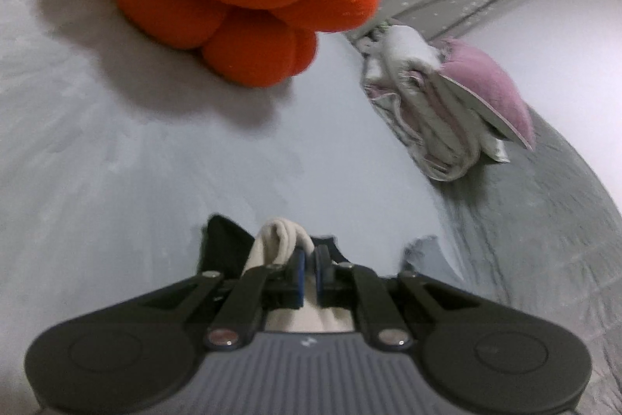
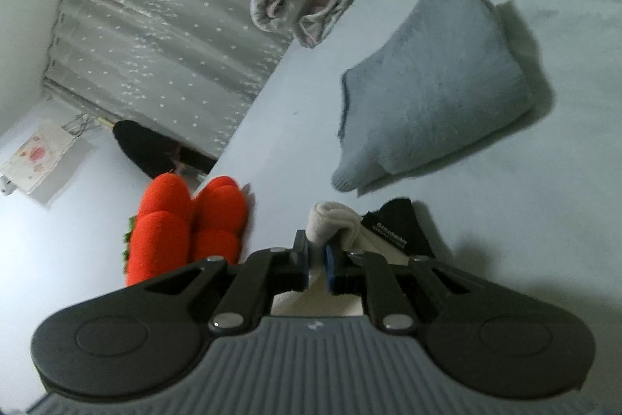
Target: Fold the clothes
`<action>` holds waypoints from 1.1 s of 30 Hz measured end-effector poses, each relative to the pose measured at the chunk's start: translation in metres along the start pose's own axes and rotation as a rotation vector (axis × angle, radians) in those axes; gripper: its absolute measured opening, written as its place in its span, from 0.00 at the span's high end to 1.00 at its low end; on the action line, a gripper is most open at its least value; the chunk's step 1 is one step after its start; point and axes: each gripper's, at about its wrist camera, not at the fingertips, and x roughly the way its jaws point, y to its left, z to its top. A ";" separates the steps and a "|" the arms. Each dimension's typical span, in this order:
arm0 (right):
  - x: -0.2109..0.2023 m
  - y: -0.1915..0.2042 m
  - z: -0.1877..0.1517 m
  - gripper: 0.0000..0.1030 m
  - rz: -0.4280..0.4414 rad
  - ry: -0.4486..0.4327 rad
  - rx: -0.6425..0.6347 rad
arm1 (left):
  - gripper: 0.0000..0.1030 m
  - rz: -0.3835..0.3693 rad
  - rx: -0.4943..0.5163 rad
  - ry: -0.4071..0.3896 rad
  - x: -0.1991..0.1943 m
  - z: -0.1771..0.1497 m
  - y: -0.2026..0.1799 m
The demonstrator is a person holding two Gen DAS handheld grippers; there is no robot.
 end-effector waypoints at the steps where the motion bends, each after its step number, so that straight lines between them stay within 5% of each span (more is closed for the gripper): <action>1: 0.009 -0.004 0.002 0.88 -0.008 0.001 0.006 | 0.95 0.011 0.002 -0.003 0.007 0.002 0.001; 11: 0.030 -0.028 0.005 0.87 -0.035 0.032 -0.004 | 1.00 0.115 -0.022 -0.062 0.043 0.012 0.024; 14: 0.017 -0.022 0.004 0.76 -0.018 0.027 -0.064 | 0.94 0.139 0.069 -0.120 0.026 0.008 0.011; 16: 0.006 -0.010 0.001 0.55 -0.026 0.000 -0.137 | 0.84 0.163 0.156 -0.162 0.017 0.003 -0.004; 17: 0.001 -0.004 -0.002 0.53 -0.038 -0.019 -0.180 | 0.77 0.166 0.198 -0.178 0.012 0.000 -0.012; 27: 0.033 0.065 -0.064 0.52 -0.158 -0.055 -0.710 | 0.71 0.116 0.527 -0.137 0.024 -0.051 -0.069; 32: 0.053 0.052 -0.091 0.52 -0.282 -0.036 -0.886 | 0.72 0.174 0.636 -0.122 0.034 -0.073 -0.040; 33: 0.054 0.042 -0.089 0.64 -0.299 -0.035 -0.895 | 0.73 0.150 0.638 -0.128 0.030 -0.074 -0.030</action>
